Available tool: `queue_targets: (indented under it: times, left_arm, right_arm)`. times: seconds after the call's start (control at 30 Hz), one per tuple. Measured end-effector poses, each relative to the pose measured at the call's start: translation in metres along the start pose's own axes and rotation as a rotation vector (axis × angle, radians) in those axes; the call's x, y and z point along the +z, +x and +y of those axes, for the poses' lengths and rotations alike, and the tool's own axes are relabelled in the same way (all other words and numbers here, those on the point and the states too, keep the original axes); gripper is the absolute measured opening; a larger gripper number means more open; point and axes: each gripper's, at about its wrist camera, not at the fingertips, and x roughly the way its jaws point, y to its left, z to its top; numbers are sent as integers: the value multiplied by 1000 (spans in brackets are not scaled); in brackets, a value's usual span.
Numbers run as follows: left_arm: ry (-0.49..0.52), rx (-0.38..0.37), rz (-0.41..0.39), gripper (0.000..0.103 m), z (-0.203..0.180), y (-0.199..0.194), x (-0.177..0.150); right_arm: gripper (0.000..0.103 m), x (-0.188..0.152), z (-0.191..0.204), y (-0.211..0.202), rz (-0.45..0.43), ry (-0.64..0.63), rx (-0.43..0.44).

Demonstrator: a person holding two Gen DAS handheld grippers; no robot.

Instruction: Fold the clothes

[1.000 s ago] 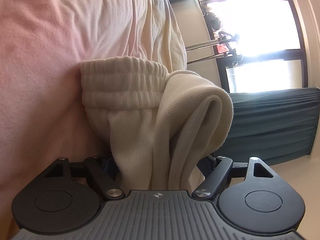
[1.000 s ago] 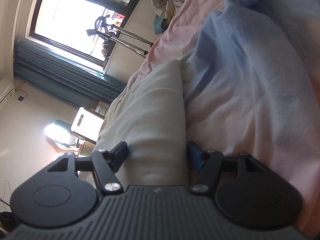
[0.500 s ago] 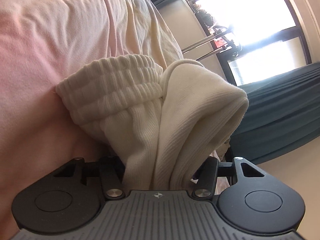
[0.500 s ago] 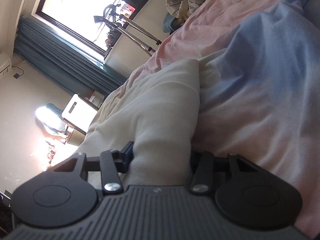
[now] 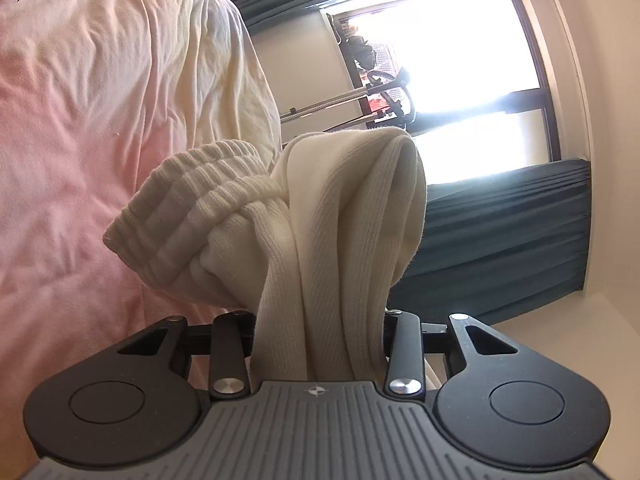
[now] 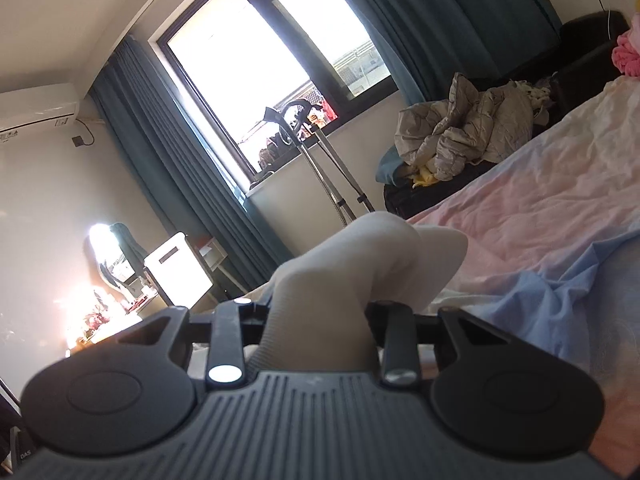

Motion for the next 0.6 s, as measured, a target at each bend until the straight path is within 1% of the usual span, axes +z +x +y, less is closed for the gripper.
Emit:
queue_targets:
  times: [0.1,0.2,0.27,0.33,0.43,0.5,0.6]
  left_arm:
    - [12,-48,26,43,-29,4,-22]
    - [53,-94,59,43,-60,15,-52]
    - [89,-122,91,43,-84,34,-75]
    - [117,-138,119,43,-100,51,-94]
    - [166,-160,174,43,-120,79,-135]
    - [197,-188,201,43,-128,99,-159]
    - [223,-220,250,44,-131,138,-193]
  right_arm:
    - [35,29,-7,-37,-67,-4,-6]
    - [35,55,-23,-75,-139,-11,-20]
    - [35,71,-41,-99,-184,0,-36]
    - [35,86,-63,-117,-225,24,-58]
    - [35,104,-97,-137,-286,46,-104]
    - [35,112,-120,-148,-328,51,-140]
    - [36,116,-156,-162,-396,54,-193]
